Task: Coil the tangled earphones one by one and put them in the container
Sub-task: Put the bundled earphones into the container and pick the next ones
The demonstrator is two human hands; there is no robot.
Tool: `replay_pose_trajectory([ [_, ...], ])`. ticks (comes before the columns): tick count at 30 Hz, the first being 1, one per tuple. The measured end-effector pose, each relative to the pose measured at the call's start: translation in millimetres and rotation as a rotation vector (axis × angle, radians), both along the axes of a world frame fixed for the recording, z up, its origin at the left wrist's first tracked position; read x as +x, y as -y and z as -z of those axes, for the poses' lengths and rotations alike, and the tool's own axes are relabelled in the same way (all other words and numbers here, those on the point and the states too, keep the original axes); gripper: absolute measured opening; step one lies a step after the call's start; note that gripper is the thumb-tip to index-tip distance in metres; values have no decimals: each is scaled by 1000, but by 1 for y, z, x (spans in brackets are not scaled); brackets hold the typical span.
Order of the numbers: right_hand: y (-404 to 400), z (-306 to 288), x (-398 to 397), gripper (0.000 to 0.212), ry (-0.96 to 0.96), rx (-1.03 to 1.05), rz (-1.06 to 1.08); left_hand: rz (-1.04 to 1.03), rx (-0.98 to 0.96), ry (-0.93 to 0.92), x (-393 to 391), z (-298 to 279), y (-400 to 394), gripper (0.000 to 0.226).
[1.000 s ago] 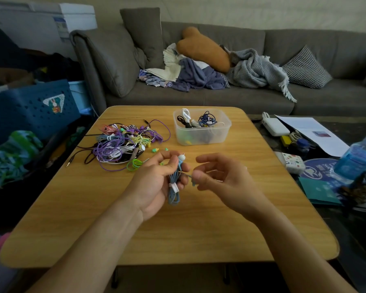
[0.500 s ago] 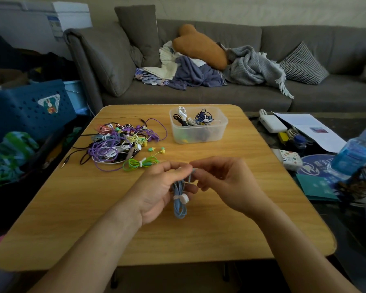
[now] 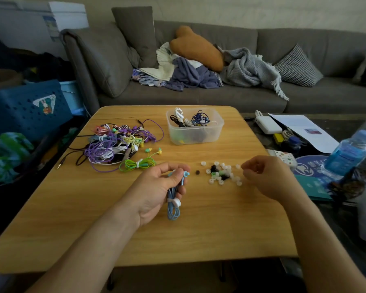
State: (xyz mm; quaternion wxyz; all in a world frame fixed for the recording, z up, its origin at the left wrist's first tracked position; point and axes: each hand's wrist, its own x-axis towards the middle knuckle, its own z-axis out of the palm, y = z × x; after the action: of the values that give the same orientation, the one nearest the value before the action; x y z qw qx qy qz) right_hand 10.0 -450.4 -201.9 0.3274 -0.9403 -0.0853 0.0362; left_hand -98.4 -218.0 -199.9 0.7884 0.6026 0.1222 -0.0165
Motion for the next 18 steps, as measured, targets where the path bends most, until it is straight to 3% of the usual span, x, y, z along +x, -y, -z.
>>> replay_pose_trajectory([
  [4,-1,3,0,10,-81,-151,-15,-6,11,-8,0,1,2,13],
  [18,-8,5,-1,6,-51,-29,-5,9,21,-50,-2,1,4,12],
])
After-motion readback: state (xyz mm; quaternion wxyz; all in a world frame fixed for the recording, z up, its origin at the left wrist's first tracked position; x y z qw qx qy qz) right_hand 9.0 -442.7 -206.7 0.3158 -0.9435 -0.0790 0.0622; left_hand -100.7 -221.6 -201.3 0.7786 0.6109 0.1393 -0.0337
